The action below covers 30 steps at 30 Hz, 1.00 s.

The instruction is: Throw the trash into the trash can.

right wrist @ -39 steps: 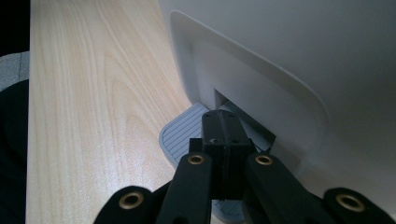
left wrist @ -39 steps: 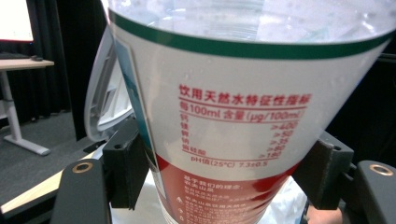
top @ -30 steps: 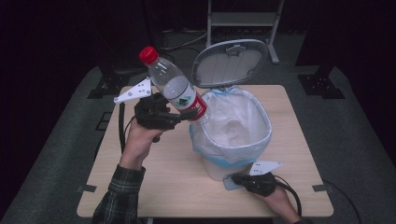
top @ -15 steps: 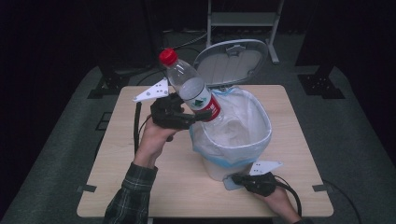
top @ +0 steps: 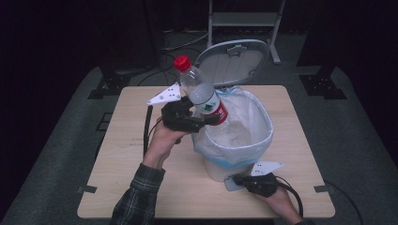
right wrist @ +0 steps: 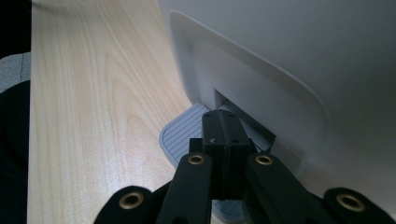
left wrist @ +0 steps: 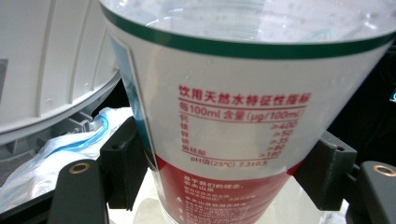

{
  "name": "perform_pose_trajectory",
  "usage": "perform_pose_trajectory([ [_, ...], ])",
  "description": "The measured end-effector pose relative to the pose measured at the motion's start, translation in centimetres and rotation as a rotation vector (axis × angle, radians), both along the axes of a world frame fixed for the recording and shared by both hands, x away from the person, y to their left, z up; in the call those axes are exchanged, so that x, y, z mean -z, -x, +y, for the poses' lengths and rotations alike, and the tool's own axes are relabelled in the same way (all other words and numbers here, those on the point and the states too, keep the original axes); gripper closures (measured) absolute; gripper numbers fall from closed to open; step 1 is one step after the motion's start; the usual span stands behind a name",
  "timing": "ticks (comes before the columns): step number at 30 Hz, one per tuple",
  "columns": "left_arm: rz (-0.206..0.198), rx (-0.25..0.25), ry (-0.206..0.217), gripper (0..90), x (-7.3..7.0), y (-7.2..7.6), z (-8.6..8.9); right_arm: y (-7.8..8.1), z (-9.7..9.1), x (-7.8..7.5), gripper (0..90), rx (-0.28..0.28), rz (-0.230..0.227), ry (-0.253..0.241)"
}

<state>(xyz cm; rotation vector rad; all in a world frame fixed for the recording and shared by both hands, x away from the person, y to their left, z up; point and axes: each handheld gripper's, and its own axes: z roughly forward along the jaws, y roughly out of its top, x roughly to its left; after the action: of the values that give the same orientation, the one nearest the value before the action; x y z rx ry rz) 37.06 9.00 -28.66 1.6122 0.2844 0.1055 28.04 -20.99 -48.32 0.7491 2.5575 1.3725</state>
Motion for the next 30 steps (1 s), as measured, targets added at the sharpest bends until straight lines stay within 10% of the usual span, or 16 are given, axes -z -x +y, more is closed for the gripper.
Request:
perform_pose_trajectory([
  [30, -0.017, -0.046, 0.022, 21.7, 0.61, -0.11, 0.72, 0.0, -0.01, 0.0, 90.0, -0.001, 0.0, 0.0],
])
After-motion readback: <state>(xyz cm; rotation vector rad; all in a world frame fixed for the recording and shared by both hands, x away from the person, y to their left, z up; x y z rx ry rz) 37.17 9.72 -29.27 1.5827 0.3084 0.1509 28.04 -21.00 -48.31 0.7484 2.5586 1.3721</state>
